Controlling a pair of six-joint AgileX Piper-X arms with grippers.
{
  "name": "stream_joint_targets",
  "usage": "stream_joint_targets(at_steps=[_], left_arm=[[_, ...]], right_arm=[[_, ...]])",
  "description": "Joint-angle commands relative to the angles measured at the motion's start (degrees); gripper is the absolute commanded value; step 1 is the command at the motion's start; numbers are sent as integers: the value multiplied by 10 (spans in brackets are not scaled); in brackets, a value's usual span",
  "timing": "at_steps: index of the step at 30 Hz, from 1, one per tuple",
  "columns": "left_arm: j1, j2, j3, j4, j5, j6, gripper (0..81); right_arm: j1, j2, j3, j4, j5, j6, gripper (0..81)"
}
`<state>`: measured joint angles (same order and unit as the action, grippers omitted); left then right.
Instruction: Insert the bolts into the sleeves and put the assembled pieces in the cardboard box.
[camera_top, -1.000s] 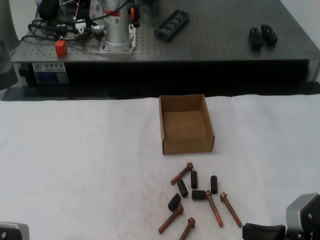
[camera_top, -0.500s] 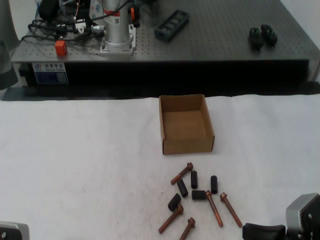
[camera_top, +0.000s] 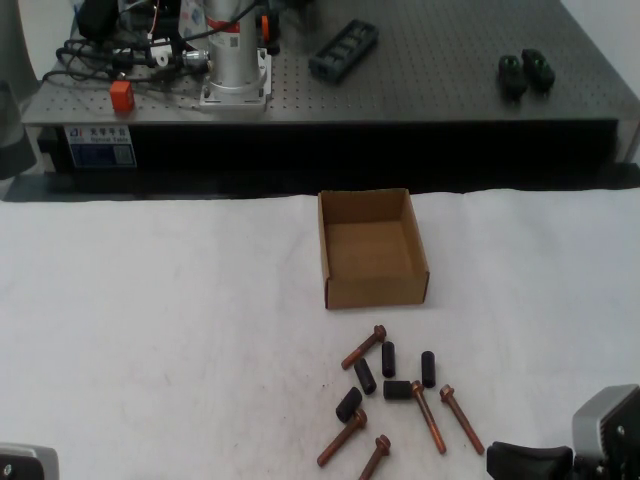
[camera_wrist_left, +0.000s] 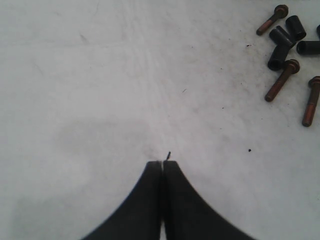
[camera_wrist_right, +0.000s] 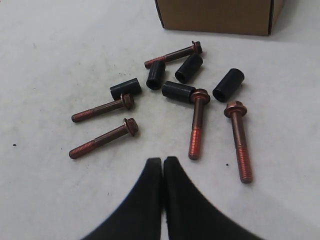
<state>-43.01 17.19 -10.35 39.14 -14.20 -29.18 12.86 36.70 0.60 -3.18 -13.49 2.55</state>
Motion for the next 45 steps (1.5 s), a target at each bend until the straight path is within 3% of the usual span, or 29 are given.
stream_joint_targets(at_steps=[1, 5, 7, 11, 13, 14, 20, 22, 28, 33, 42, 45], left_arm=[[-4, -6, 0, -4, -5, -4, 7], [-4, -6, 0, -8, -5, -7, 7], [-4, -6, 0, -26, -4, -8, 7], [-4, -4, 0, -103, 37, -1, 5], [-4, 5, 0, -157, 60, 24, 18], [-4, 11, 0, -181, 69, 40, 43], [-4, 98, -3, -267, 103, 115, 327], [-4, 137, -7, -277, 111, 115, 369], [-4, 244, -36, -277, 164, 158, 368], [-4, 315, -71, -277, 176, 191, 368], [-4, 374, -103, -277, 176, 194, 368], [-4, 385, -102, -277, 184, 194, 368]], right_arm=[[0, 1, -6, -15, 0, 9, 0], [0, 2, -6, -40, -25, 147, 1], [0, 2, -6, -92, -70, 168, 21], [0, 5, -45, -155, -71, 168, 185], [0, 18, -93, -119, -51, 155, 307], [0, 29, -115, -78, -45, 136, 329], [0, 164, -300, 261, 53, -33, 330], [0, 233, -349, 324, 67, -63, 330], [0, 415, -454, 434, 104, -64, 330], [0, 515, -497, 439, 116, -64, 330], [0, 589, -506, 423, 140, -64, 326], [0, 596, -506, 423, 144, -64, 273]])
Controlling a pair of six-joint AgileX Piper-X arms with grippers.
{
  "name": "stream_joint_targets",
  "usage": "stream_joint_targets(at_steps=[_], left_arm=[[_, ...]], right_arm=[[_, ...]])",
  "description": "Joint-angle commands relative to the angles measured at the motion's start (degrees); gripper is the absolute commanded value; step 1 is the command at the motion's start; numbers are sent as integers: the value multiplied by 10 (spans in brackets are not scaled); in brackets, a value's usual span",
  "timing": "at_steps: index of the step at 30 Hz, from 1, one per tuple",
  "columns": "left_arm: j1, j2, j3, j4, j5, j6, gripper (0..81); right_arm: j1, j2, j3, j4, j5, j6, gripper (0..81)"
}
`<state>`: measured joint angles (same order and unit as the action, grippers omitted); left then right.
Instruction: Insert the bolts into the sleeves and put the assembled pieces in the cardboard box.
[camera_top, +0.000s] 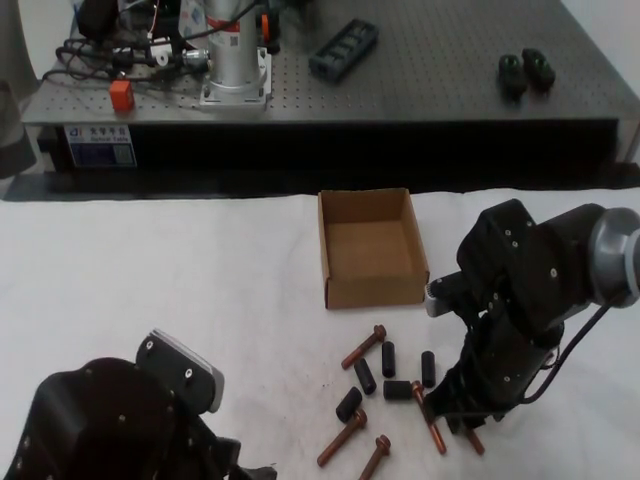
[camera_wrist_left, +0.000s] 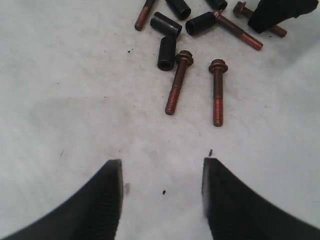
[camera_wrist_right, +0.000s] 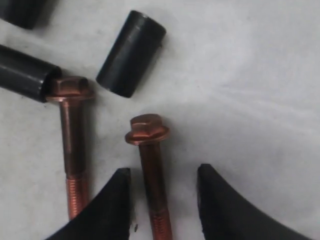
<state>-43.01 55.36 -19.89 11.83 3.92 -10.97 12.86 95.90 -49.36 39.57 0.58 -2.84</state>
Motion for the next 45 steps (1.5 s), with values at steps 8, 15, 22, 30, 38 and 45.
stream_joint_targets(at_steps=[8, 15, 22, 30, 38, 45], left_arm=[[-4, 61, -18, -3, 18, 37, 368], [-4, 114, -57, -3, 18, 37, 368], [-2, 179, -123, 8, 30, 86, 354], [14, 306, -271, 87, 44, 152, 285], [18, 458, -451, 230, 45, 246, 285], [18, 561, -559, 302, 42, 266, 285]], right_arm=[[0, 5, -6, -38, -1, -36, 71], [0, 5, -6, -38, -6, -45, 70], [-2, -10, -6, -38, -6, -49, 59], [-32, -140, -6, -5, -58, -22, 0], [-49, -300, 40, 35, -83, 4, 0], [-49, -390, 99, 55, -83, 20, 0]])
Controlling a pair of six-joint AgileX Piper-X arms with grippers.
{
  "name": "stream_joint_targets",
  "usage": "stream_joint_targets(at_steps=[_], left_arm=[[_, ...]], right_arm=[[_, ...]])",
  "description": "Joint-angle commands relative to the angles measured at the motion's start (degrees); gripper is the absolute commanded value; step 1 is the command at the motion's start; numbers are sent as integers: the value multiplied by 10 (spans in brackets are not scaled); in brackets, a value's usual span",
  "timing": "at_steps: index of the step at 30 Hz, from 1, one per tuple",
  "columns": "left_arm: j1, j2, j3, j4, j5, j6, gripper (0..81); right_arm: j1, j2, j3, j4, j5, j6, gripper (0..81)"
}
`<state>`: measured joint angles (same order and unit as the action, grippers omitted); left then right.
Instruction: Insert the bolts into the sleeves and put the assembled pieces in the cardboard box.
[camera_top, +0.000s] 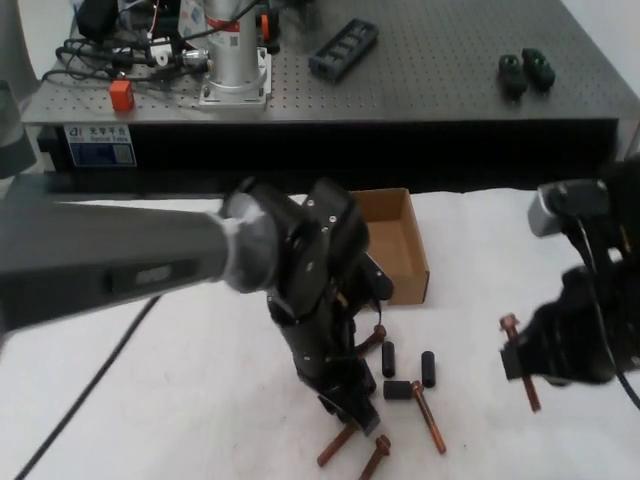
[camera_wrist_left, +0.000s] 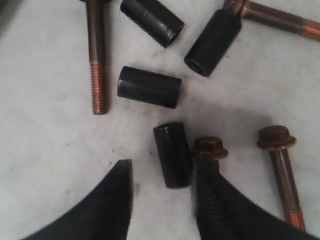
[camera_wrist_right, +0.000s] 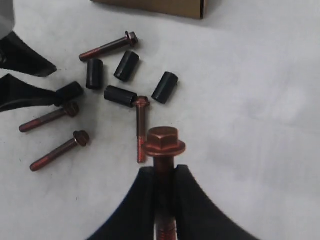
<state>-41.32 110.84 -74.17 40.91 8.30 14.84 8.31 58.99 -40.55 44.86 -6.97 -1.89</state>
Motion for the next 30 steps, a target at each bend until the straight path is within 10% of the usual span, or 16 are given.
stream_joint_targets(at_steps=[1, 10, 16, 21, 26, 30], left_arm=[[1, 12, -22, 11, -2, 8, 285], [1, 43, -32, 28, -2, 23, 280], [1, 44, -41, 27, -5, 23, 5], [1, -4, -45, 20, -3, -31, 7], [13, -139, 72, -83, 39, -71, 7], [16, -259, 224, -270, 215, -111, 7]], right_arm=[[-3, -30, 19, 2, -7, 10, 0], [-3, -60, 36, 13, -7, 10, 0], [-3, -60, 36, 2, -18, 19, 0], [-1, -79, 51, -104, -61, 41, 0], [-2, -125, 113, -327, -191, 207, 0], [2, -123, 188, -588, -231, 368, 0]])
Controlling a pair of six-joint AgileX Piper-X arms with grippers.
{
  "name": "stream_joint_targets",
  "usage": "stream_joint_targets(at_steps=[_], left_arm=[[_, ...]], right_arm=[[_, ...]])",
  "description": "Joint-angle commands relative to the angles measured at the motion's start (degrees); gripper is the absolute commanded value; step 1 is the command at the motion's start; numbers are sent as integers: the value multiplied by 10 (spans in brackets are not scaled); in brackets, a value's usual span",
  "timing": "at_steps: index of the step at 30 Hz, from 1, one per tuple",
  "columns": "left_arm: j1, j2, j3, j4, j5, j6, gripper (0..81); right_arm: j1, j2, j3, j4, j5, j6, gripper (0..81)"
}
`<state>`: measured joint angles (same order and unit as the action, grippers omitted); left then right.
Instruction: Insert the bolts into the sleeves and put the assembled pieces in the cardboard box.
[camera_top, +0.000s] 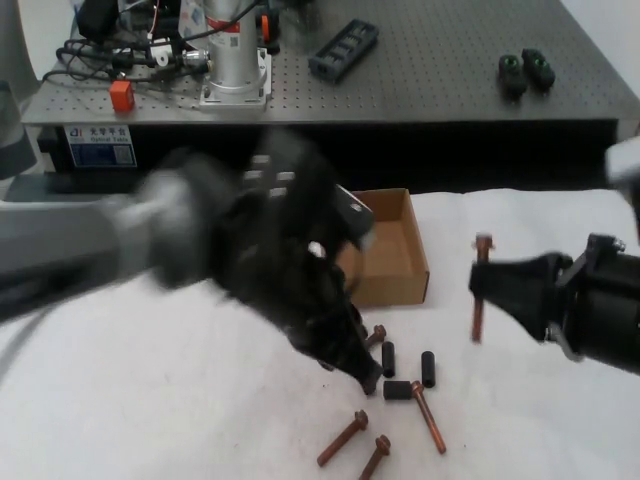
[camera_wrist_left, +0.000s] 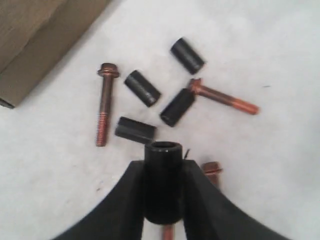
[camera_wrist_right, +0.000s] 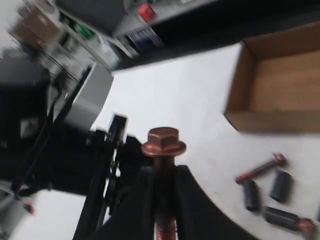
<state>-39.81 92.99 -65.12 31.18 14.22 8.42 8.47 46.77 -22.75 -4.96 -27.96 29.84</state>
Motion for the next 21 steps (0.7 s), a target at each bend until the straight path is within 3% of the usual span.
stream_joint_targets(at_steps=[1, 5, 9, 13, 21], left_arm=[[-3, -105, 169, -221, 209, -55, 7], [-15, -167, 259, -354, 277, -102, 7], [-16, -188, 277, -390, 301, -146, 7], [-16, -189, 277, -391, 300, -148, 7], [-16, -189, 277, -444, 268, -201, 7]], right_arm=[[5, 4, 24, -154, -25, 83, 0], [38, 34, 46, -300, -34, 155, 0], [78, 64, 45, -314, -38, 161, 0], [99, 75, 47, -310, -34, 160, 0], [101, 75, 47, -283, 4, 134, 0]])
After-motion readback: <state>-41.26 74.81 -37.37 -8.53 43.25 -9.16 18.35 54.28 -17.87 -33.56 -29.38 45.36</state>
